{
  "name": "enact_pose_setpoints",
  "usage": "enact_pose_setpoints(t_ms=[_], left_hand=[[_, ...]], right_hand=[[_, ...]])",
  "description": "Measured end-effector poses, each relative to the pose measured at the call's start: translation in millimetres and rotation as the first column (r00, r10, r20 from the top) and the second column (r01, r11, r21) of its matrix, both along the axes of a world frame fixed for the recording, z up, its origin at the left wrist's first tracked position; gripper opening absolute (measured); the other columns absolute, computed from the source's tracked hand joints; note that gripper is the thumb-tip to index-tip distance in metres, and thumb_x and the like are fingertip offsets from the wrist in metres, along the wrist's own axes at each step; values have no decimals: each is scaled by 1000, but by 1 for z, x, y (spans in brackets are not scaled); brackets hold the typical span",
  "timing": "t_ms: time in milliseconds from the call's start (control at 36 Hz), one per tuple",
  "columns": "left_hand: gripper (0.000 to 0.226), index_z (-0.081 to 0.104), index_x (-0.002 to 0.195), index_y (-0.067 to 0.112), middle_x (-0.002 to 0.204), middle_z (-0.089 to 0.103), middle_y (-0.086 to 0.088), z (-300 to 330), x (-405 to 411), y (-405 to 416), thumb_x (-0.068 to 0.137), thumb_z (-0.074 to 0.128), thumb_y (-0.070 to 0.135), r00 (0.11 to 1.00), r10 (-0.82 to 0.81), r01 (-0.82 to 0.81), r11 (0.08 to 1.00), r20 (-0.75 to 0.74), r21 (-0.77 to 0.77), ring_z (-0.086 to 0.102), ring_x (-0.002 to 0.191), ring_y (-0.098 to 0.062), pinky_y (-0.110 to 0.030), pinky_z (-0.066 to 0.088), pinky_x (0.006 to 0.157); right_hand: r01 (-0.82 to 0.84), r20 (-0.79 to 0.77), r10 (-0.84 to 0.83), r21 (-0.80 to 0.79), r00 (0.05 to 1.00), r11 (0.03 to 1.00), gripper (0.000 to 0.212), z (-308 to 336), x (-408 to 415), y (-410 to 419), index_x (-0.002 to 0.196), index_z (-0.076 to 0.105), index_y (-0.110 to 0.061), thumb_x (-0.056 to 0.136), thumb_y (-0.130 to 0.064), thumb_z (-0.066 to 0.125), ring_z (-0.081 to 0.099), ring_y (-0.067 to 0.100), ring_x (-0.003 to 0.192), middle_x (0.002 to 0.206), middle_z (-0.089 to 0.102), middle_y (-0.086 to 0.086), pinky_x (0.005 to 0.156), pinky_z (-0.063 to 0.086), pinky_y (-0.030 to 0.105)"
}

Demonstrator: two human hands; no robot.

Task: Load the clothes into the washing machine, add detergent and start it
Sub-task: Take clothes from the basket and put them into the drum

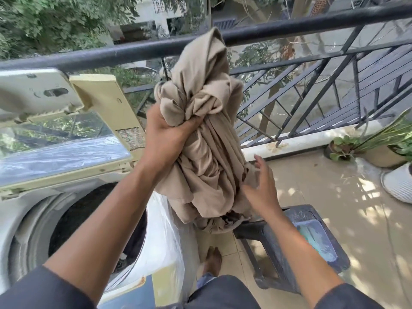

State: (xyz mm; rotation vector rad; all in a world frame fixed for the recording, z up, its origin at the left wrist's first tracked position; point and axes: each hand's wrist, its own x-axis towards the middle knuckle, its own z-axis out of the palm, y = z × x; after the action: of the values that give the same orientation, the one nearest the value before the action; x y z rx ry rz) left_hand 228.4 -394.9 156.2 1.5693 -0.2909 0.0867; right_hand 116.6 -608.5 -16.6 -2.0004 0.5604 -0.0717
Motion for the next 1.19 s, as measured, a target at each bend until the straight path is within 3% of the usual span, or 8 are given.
enact_pose_setpoints(t_ms=[222,500,611,694,806,944,1111,1194], left_hand=[[31,76,109,21,108,81,9,-17,-18,5,88,83,1,997,-67,69,996,-46,51,76,107,-12,-28,59,92],[17,79,106,23,106,82,5,-37,-13,29,91,84,30,991,127,-110,958,-46,263,77,104,-15,-49,62,93],[24,78,112,13,108,81,4,-31,-15,28,93,83,26,987,146,-129,968,-64,213,77,104,-13,-40,62,95],[29,76,114,9,108,80,5,-28,-16,30,92,82,26,983,166,-149,968,-71,200,76,103,-10,-31,61,91],[26,77,108,6,102,81,3,-30,-14,34,93,82,26,977,201,-181,960,-75,211,77,98,-12,-33,62,88],[22,76,114,9,107,80,7,-23,-15,30,96,78,22,968,218,-203,971,-123,123,75,102,-5,-24,58,88],[12,76,111,21,113,81,-1,-3,-23,6,102,70,15,952,160,-209,962,-260,-174,76,112,-17,-33,60,98],[12,77,112,20,113,81,-5,2,-26,-6,103,70,16,951,105,-176,958,-292,-226,76,112,-20,-38,60,99]], right_hand=[[-334,-340,170,-515,925,790,23,49,35,-11,104,68,-23,98,-24,46,65,41,108,110,71,14,76,48,41],[97,596,25,-172,802,980,34,174,48,1,104,72,-9,87,-2,44,67,27,81,87,73,6,68,52,37],[-194,-87,176,-559,981,806,32,111,47,-1,115,65,-22,92,-19,42,66,39,97,108,71,14,70,43,35],[-514,-618,132,-496,775,700,35,89,37,-3,128,63,-26,97,-22,46,64,39,116,129,67,13,81,45,37],[-249,-280,127,-460,952,852,25,78,23,-8,95,69,-27,89,-14,49,65,35,95,93,69,2,70,43,38],[-242,167,205,241,964,940,43,74,10,-5,96,76,-30,71,-5,52,62,-3,87,98,70,-9,79,47,14],[-514,-334,518,106,787,851,107,11,-1,10,144,50,-36,52,-78,86,54,6,129,138,58,-18,109,47,32],[-494,-378,441,-52,814,868,77,-3,2,31,126,62,-29,62,-70,73,65,12,111,115,68,-11,85,53,31]])
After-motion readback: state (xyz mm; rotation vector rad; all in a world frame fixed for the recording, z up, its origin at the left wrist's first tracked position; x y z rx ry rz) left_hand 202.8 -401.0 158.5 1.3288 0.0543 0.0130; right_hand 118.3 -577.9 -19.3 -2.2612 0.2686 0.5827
